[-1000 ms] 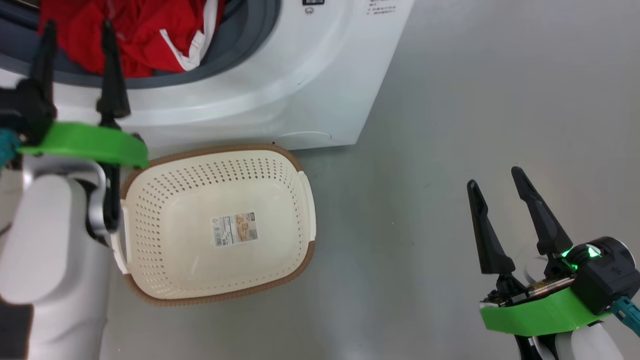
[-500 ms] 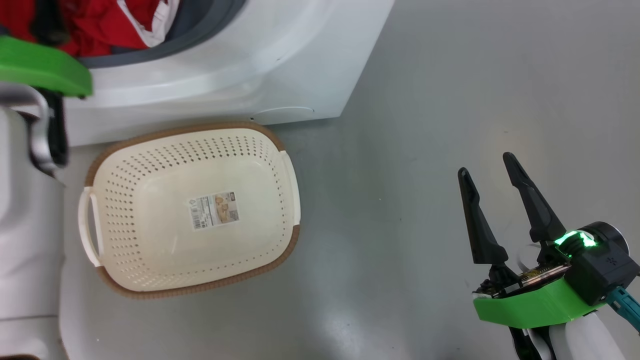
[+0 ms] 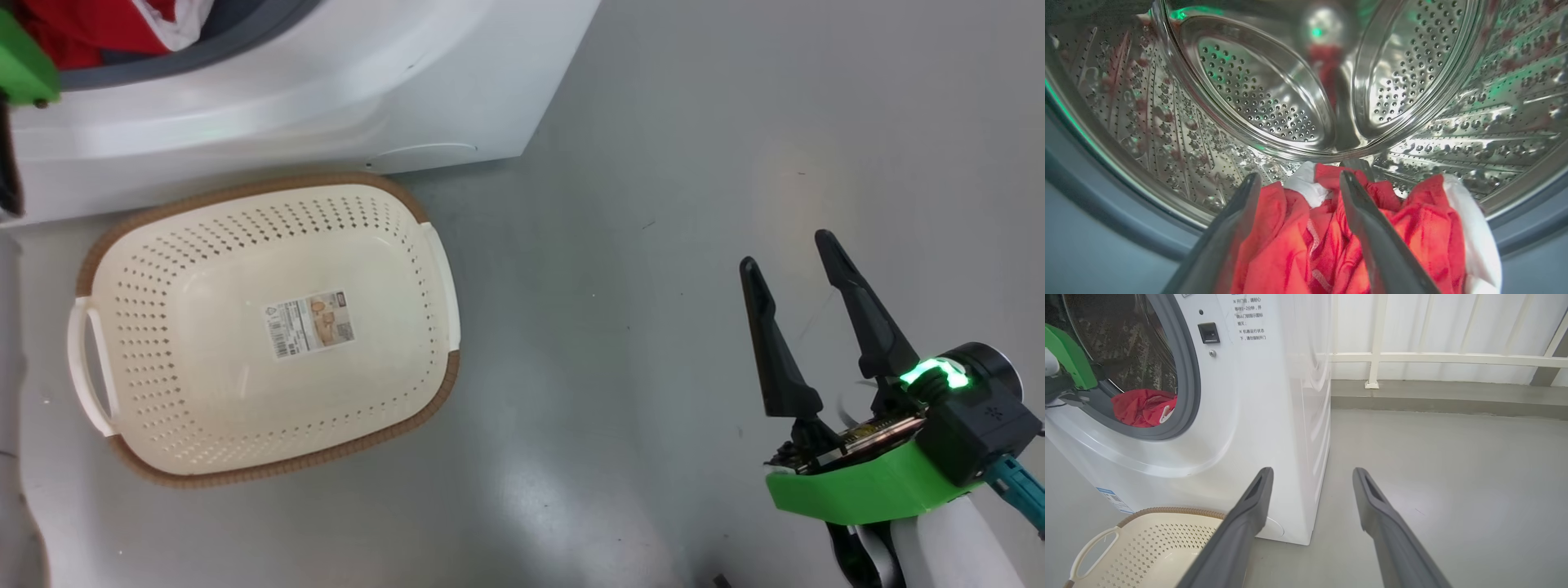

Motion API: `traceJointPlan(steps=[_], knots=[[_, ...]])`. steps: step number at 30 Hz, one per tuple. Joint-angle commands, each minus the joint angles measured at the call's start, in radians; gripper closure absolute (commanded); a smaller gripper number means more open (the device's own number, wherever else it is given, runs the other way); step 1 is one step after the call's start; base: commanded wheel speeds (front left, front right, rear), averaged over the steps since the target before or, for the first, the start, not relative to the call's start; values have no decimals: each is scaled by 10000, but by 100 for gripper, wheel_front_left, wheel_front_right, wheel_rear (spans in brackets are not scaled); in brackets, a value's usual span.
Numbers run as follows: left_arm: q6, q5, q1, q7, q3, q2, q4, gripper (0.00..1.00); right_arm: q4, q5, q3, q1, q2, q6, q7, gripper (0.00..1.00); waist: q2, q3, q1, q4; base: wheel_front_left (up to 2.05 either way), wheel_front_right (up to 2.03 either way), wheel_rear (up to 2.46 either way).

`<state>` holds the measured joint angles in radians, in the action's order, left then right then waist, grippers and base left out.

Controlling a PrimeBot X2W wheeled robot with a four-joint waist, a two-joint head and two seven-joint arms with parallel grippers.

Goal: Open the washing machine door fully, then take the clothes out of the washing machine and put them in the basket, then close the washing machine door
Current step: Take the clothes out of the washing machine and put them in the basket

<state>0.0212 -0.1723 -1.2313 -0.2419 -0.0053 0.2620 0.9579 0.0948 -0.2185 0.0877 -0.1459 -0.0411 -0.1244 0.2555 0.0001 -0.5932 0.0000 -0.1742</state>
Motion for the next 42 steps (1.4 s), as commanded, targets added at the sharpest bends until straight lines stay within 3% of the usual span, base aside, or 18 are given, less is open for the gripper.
traceJointPlan(steps=[1, 16, 32, 33, 34, 35, 42], knots=[[206, 276, -335, 134, -6, 663, 189, 0, 199, 56, 350, -32, -91, -63, 63, 0, -1, -94, 0, -122, 0, 0, 0], [870, 919, -1283, 1623, -741, 1280, 2402, 0, 31, -236, 636, -218, -91, -63, 63, 0, -1, -320, 0, -504, 0, 0, 0], [1202, 1749, -1441, 2626, -1852, 1662, 2967, 1, -22, -418, 695, -332, -91, -63, 63, 0, -1, -497, 0, -632, 0, 0, 0], [1209, 1746, -1446, 2642, -1874, 1670, 2976, 26, -25, -426, 693, -341, -91, -63, 63, 0, -1, -509, 0, -637, 0, 0, 0], [1212, 1721, -1444, 2636, -1904, 1664, 2988, 69, -36, -437, 697, -355, -91, -63, 63, 0, -1, -524, 0, -645, 0, 0, 0], [1199, 1710, -1440, 2610, -1925, 1649, 2987, 100, -44, -440, 697, -359, -91, -63, 63, 0, -1, -533, 0, -646, 0, 0, 0], [1092, 1346, -1348, 2028, -1802, 1440, 2828, 100, -90, -453, 660, -388, -91, -63, 63, 0, -1, -521, 0, -576, 0, 0, 0]])
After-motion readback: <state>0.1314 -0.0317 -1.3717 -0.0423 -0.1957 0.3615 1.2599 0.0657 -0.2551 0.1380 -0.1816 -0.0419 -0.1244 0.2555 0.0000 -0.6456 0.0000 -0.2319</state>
